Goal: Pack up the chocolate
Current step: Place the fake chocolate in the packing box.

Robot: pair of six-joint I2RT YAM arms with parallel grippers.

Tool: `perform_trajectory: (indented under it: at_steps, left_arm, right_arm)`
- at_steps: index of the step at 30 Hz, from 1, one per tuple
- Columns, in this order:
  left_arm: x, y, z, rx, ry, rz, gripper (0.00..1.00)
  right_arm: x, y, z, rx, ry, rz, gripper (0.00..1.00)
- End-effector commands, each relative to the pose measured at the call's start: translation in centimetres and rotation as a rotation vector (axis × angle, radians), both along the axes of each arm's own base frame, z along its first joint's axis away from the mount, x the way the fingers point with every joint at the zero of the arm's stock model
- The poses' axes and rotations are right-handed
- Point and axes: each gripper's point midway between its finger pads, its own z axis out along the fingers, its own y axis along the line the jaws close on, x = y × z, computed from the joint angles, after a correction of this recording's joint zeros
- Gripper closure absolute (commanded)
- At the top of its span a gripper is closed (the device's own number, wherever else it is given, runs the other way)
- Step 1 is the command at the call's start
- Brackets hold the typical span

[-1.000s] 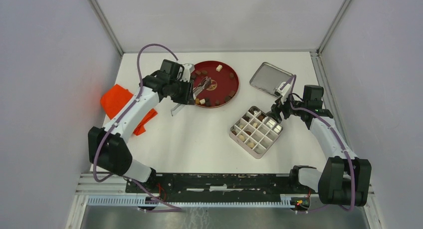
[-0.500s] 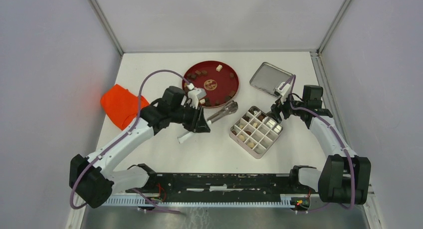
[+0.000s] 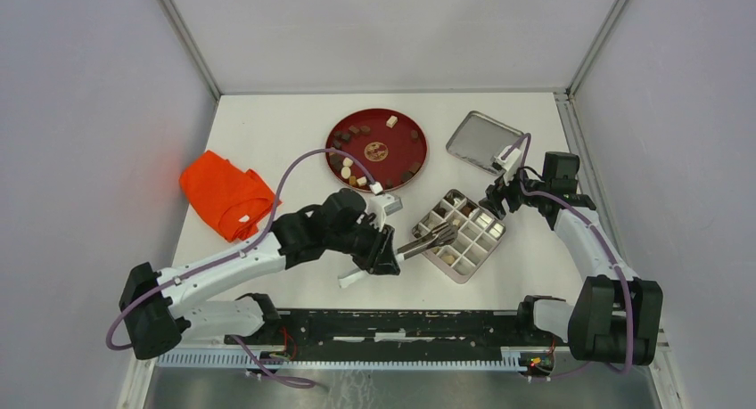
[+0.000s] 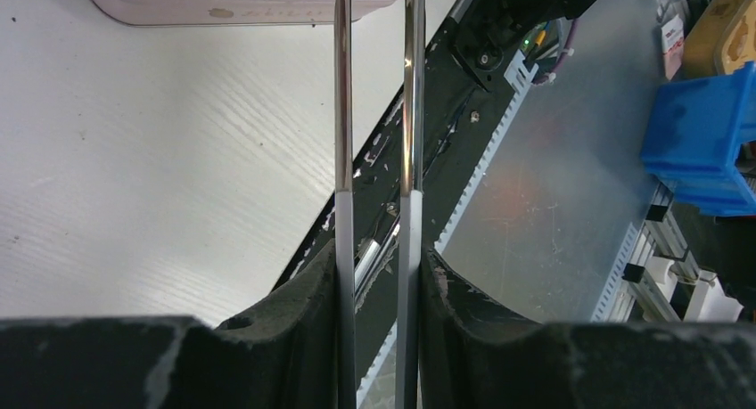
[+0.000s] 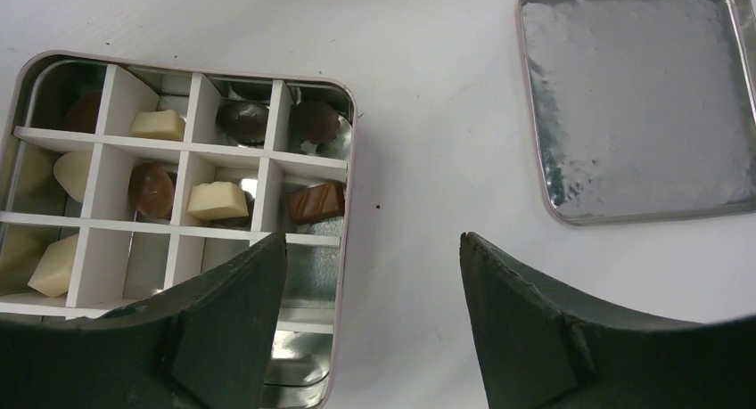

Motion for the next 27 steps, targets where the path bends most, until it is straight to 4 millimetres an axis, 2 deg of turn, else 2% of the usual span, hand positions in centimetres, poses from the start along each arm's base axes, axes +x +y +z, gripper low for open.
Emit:
perform_trajectory:
  at_steps: [1,9,13,20,27]
  left_arm:
    - [0.1,-2.4,0.2,-0.015,-0.015,0.026,0.98]
    - [-0.1,-4.2,-2.4,0.127,-0.062,0.021,0.98]
    - [-0.1,-5.1,-2.3,0.147,-0.082,0.003,0.96]
    - [0.4,-5.3,-1.5,0.142,-0.110,0.010,0.96]
    - [1.6,-5.5,-2.6,0.198,-0.135,0.040,0.95]
  right_arm:
    - [1.3,-0.4,1.5,-0.008,-0.052,-0.010,0.23]
    - [1.2,-0.3,1.4,-0.005,-0.045,-0.003,0.23]
    - [1.2,-0.2,1.4,-0.005,-0.044,-0.002,0.23]
    - [1.2,-0.2,1.3,-0.002,-0.038,0.002,0.23]
    - [1.1,-0.1,1.3,0.000,-0.036,0.005,0.23]
